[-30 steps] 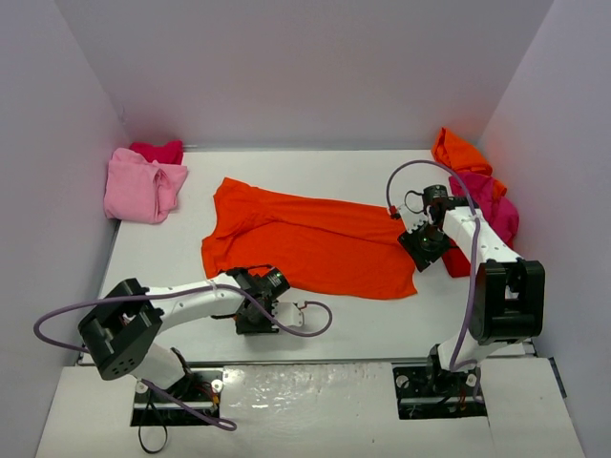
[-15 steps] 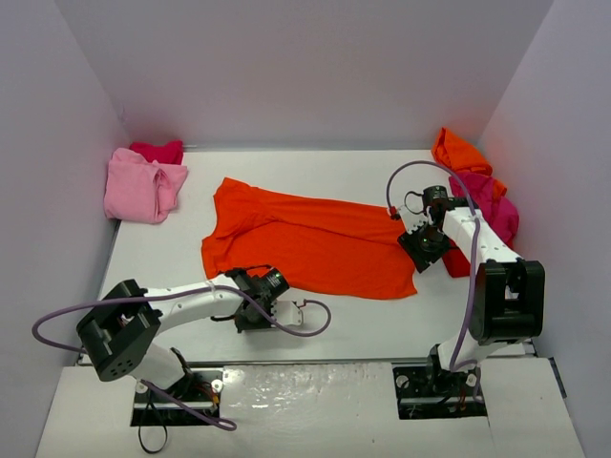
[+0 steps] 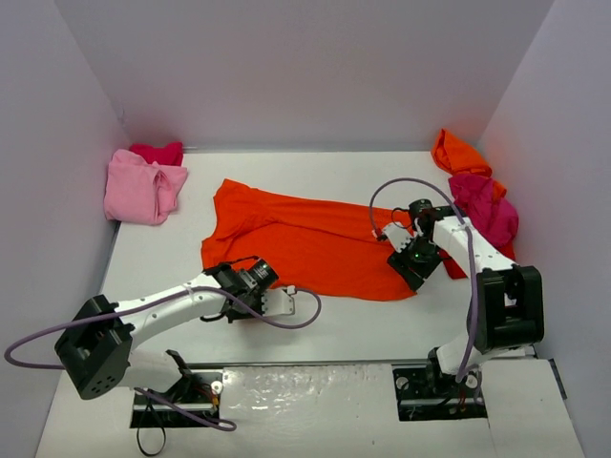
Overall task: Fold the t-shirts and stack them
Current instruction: Grap the side of the flattened tshirt closest away from the robot with both arms
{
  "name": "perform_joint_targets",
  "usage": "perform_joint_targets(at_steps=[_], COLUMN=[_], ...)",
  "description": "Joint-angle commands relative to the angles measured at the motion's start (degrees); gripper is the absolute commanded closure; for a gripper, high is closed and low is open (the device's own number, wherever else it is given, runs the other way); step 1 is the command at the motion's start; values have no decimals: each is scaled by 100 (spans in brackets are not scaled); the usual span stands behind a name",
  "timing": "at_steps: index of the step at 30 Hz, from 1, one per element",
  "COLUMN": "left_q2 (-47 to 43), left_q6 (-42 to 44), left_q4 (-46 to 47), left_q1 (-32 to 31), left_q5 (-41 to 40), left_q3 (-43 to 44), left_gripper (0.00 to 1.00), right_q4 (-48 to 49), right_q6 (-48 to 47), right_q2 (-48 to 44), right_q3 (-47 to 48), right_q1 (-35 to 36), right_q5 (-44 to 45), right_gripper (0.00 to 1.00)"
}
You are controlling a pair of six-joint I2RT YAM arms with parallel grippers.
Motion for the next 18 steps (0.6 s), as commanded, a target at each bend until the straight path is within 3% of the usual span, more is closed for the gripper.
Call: perform_joint_targets(at_steps=[1, 10, 18], left_q2=[-22, 116, 87], left_q6=[183, 144, 146], left_q4=[134, 312, 303], left_q1=[98, 280, 363], left_q5=[-415, -444, -479], left_q3=[219, 190, 148], left_gripper=[100, 100, 100], right_q4=[-556, 175, 644], right_q6=[-294, -567, -373], right_q2=[-516, -1025, -581], right_q3=[-476, -946, -1159], right_q1=[535, 882, 1189], right_q5=[295, 1221, 1404], right_gripper=[50, 50, 49])
